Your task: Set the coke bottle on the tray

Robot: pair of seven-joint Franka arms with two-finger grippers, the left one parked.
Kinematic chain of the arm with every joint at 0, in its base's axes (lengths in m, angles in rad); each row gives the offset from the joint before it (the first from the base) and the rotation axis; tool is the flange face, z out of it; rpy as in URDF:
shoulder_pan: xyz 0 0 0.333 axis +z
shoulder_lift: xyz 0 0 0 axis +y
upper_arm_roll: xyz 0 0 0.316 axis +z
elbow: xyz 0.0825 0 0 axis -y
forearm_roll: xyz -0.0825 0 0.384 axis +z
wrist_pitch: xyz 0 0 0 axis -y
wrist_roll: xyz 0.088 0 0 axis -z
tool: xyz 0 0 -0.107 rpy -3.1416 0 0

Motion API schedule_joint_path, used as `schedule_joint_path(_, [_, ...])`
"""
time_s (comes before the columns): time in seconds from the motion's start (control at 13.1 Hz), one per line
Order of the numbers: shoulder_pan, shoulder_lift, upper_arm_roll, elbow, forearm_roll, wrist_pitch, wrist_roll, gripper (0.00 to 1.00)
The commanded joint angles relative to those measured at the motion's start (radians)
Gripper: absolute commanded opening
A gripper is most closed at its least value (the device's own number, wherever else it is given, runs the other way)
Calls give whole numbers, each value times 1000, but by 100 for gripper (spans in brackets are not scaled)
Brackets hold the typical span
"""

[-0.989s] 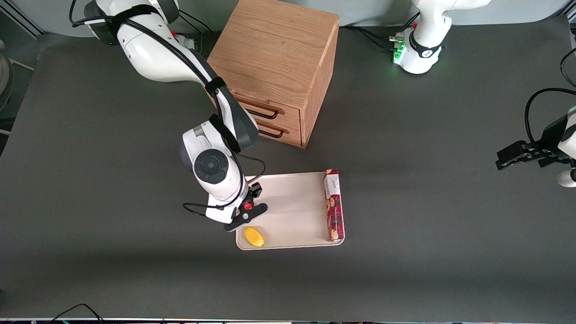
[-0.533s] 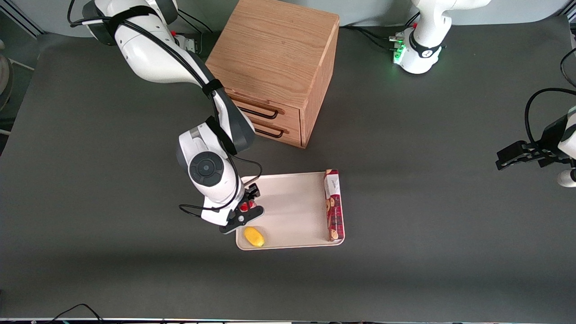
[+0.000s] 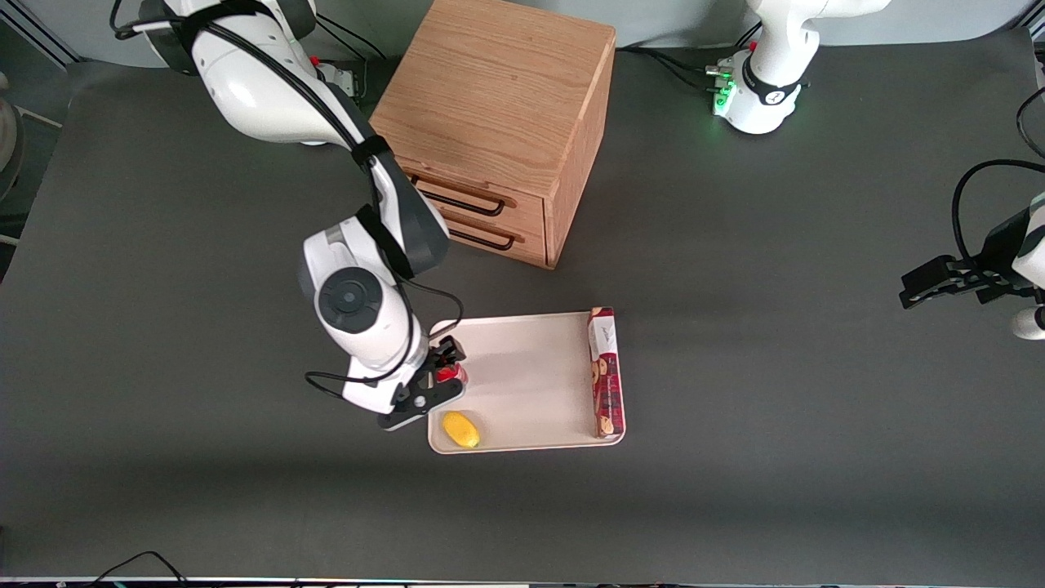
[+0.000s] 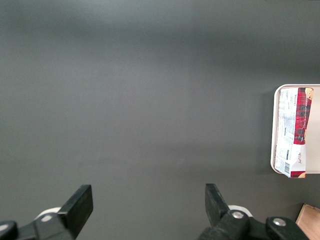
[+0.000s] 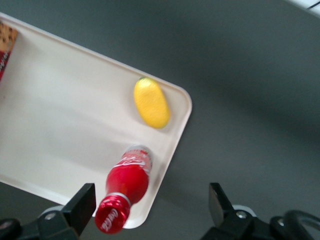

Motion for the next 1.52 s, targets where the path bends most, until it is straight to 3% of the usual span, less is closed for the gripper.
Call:
schedule_joint_path(0.0, [-29,-186,-8,-27,0,-153,-1,100])
schedule_joint_path(0.15, [-139,-299,21,-41,23,-296,-1,100])
schedule_joint_path(0.3, [-242,-416,47,-126,32,-345,-1,100])
schedule_joint_path(0.61, [-361,-600,47,-389,11,-304,-2,100])
schedule_joint_path(0.76, [-424,-674,49,-516,6,-200,-21,100])
schedule_joint_path(1.07, [-460,-735,37,-616,-23,-187,-36,100])
schedule_joint_path(1.45, [-466,-722,17,-576,-26,-194,-35,100])
